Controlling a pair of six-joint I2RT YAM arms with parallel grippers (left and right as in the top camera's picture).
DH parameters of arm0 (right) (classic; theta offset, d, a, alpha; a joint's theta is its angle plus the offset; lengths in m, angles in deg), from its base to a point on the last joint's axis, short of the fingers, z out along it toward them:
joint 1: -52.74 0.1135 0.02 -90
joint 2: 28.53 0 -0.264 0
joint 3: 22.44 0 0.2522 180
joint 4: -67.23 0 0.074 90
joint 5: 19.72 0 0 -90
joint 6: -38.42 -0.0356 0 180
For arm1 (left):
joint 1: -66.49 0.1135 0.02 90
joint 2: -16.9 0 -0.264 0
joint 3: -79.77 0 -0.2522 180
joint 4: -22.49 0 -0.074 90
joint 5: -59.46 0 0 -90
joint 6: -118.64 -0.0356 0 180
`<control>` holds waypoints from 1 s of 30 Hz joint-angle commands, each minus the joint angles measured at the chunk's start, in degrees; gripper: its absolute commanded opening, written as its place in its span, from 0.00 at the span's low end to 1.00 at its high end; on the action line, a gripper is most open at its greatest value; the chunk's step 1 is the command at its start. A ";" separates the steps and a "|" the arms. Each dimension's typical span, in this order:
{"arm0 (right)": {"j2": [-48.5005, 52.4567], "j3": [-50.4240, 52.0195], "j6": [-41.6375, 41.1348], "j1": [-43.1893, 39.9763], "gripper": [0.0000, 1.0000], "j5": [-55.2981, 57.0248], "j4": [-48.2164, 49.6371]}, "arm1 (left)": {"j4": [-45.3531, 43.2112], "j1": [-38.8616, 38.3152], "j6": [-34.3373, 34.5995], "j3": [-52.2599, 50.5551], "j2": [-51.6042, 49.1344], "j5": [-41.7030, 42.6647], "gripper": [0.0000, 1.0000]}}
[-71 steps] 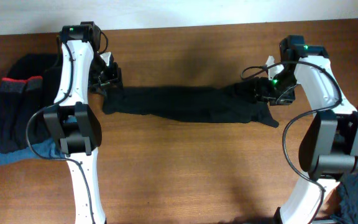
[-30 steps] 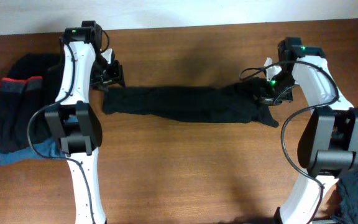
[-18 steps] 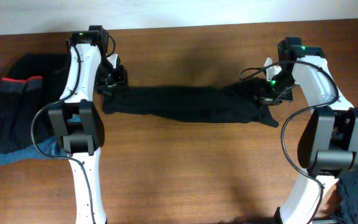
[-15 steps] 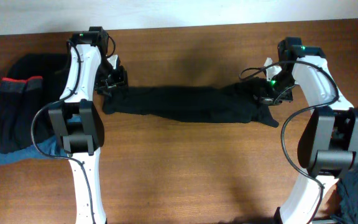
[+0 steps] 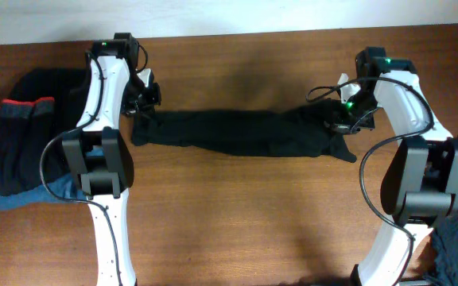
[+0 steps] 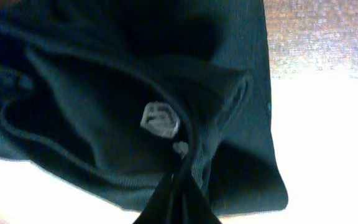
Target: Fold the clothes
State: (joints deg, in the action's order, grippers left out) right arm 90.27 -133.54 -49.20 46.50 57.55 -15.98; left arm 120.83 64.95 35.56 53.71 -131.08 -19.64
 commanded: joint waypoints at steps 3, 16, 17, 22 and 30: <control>-4.87 -12.63 0.24 -0.22 0.04 -0.55 -3.87 | 5.35 0.81 -1.01 17.00 0.81 -0.17 0.00; -6.01 -56.43 0.37 -0.28 0.04 -0.39 -24.96 | 8.15 1.70 -0.94 39.34 16.61 0.04 0.00; -6.01 -59.25 0.39 -0.28 0.04 -0.02 -26.49 | 8.04 1.70 -0.94 39.34 18.14 0.04 0.00; -8.90 -64.78 0.35 -0.26 0.04 1.16 -27.87 | 8.57 1.70 -0.98 39.34 24.68 0.00 0.00; -18.56 -62.31 -3.26 -0.26 0.04 4.09 -27.89 | 12.11 1.70 -1.40 38.73 30.82 -1.92 0.00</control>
State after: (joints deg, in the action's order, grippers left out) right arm 77.68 -196.99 -50.03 46.50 58.69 -43.49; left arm 132.98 66.13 35.27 92.38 -102.34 -19.91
